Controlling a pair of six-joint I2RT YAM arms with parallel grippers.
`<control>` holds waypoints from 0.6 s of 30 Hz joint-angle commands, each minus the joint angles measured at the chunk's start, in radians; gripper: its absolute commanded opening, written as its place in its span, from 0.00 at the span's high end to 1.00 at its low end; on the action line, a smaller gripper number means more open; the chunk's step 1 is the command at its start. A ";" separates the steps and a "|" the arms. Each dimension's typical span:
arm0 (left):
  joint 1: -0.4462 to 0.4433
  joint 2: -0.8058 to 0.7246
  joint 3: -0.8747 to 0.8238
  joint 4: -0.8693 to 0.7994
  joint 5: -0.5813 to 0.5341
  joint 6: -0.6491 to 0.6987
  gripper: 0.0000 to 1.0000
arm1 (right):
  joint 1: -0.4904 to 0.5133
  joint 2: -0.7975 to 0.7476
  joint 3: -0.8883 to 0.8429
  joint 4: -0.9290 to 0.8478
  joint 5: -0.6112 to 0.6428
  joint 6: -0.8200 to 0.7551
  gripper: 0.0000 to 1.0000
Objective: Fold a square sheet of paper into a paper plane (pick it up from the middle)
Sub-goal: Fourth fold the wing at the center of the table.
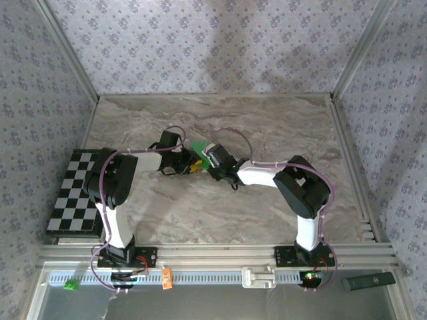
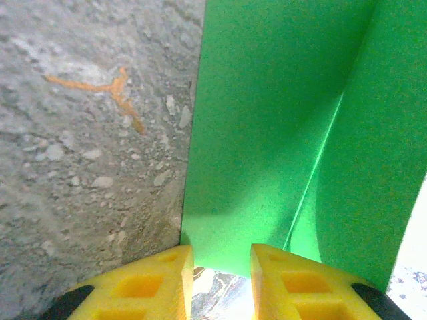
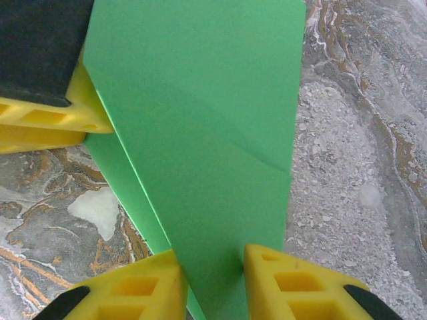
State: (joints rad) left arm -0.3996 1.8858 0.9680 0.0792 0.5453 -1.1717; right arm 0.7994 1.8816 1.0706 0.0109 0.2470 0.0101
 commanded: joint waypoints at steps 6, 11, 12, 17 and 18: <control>0.000 0.027 0.003 -0.073 -0.005 0.016 0.72 | 0.004 0.018 0.026 -0.035 0.009 -0.011 0.85; 0.016 -0.022 -0.007 -0.083 -0.017 0.027 0.72 | -0.005 -0.005 0.029 -0.054 -0.083 0.000 0.93; 0.019 -0.036 -0.009 -0.086 -0.023 0.031 0.72 | -0.013 -0.010 0.032 -0.061 -0.115 0.004 0.94; 0.035 -0.108 -0.037 -0.075 -0.044 0.051 0.71 | -0.058 -0.026 0.048 -0.090 -0.323 0.040 0.97; 0.035 -0.116 -0.043 -0.065 -0.043 0.052 0.71 | -0.067 -0.023 0.053 -0.095 -0.357 0.055 0.97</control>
State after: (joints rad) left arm -0.3725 1.8248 0.9382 0.0273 0.5209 -1.1477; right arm 0.7567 1.8812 1.0893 -0.0395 0.0406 0.0193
